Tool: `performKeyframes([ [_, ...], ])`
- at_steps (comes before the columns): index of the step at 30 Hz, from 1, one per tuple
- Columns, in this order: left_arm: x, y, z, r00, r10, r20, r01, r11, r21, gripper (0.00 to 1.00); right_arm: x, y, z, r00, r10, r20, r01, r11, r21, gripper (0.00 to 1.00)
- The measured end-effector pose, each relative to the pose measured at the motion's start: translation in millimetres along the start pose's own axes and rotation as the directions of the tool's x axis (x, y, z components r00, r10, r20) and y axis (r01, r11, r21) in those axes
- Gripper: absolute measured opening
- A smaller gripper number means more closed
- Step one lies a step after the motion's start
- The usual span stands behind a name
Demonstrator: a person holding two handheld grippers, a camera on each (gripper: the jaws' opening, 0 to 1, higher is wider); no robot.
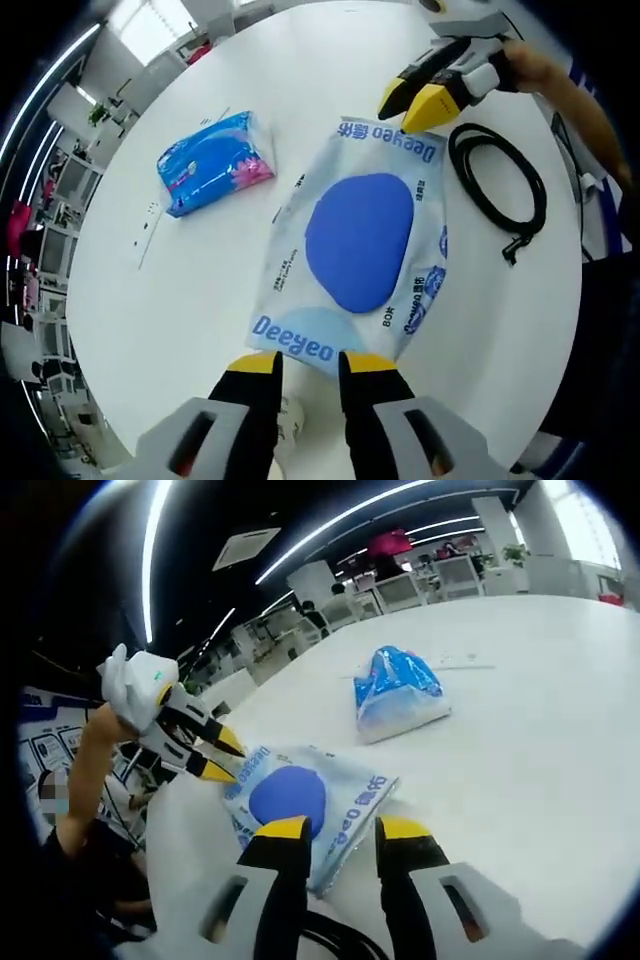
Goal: Arrange the tabletop items into an orderly group along one side of the table until the central work area is clear of visible clutter.
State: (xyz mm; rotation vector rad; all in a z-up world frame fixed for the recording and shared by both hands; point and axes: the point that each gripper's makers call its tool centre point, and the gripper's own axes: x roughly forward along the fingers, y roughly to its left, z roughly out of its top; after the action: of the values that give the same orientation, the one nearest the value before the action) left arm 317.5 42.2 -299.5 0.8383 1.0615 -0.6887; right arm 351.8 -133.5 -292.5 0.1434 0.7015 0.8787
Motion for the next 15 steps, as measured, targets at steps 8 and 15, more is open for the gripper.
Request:
performKeyframes([
  [8, -6, -4.8, 4.6, 0.999, 0.014, 0.039, -0.014, 1.000, 0.007, 0.28, -4, 1, 3.0, 1.000, -0.021, 0.000, 0.021, 0.999, -0.043, 0.32],
  [15, -12, -3.9, 1.1, 0.998, 0.034, 0.048, -0.034, 0.999, 0.010, 0.29, -8, 5, 3.8, 1.000, -0.029, 0.005, 0.029, 0.998, -0.056, 0.32],
])
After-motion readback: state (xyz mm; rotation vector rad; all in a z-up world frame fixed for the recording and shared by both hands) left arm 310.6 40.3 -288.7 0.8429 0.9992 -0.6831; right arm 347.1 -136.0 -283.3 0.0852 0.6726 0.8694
